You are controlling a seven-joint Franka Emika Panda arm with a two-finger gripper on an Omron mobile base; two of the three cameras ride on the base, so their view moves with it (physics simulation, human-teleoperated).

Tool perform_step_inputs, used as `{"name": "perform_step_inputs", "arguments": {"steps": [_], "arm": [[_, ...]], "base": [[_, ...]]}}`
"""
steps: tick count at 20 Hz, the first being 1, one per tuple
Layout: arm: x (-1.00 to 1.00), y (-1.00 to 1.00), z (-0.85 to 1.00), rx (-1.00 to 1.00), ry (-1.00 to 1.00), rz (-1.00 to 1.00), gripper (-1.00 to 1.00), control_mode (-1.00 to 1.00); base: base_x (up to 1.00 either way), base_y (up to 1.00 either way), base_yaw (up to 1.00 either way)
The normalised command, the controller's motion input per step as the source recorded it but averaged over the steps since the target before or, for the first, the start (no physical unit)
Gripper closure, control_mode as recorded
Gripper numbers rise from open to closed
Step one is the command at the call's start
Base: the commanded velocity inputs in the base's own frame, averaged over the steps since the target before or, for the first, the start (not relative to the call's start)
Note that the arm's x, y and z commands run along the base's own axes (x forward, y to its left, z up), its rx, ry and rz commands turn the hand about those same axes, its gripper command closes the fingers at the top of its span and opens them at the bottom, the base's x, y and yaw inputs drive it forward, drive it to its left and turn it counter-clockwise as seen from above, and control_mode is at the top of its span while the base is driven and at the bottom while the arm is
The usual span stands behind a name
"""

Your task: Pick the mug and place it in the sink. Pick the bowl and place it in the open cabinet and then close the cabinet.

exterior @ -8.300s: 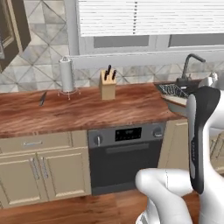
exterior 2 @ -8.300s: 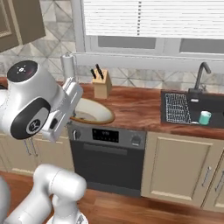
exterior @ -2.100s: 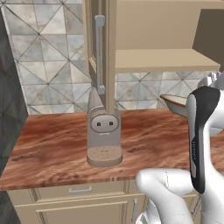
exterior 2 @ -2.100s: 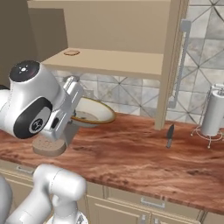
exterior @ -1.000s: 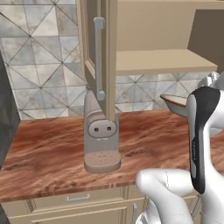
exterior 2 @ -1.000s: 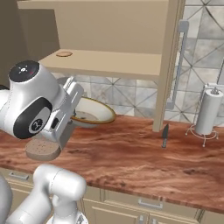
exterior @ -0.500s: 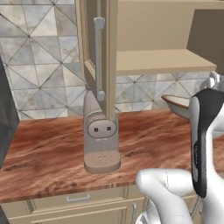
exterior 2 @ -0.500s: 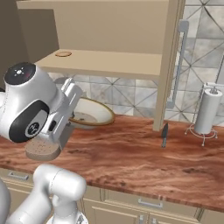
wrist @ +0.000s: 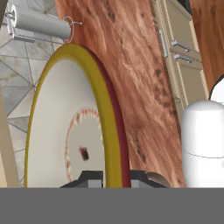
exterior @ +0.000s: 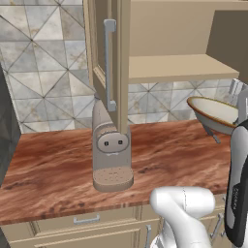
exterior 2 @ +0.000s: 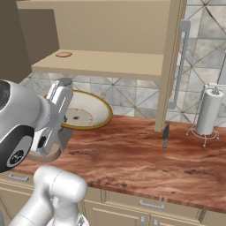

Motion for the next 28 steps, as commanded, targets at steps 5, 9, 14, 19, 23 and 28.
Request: {"name": "perform_step_inputs", "arguments": {"steps": [5,9,14,19,23,28], "arm": [[-0.06,0.00,0.44,0.00,-0.03,0.05,1.00,-1.00],[0.00,0.03,0.36,-0.05,0.00,0.05,1.00,-1.00],[0.08,0.00,0.25,-0.07,-0.01,0.04,1.00,-1.00],[0.15,0.00,0.11,-0.09,-0.11,0.10,1.00,-1.00],[0.26,0.00,0.07,-0.11,-0.22,0.13,1.00,-1.00],[0.37,0.02,0.13,-0.11,-0.19,0.08,1.00,-1.00]], "base": [[0.00,0.00,0.00],[0.00,0.00,0.00],[0.00,0.00,0.00],[0.00,0.00,0.00],[0.00,0.00,0.00],[0.00,0.00,0.00]]}}
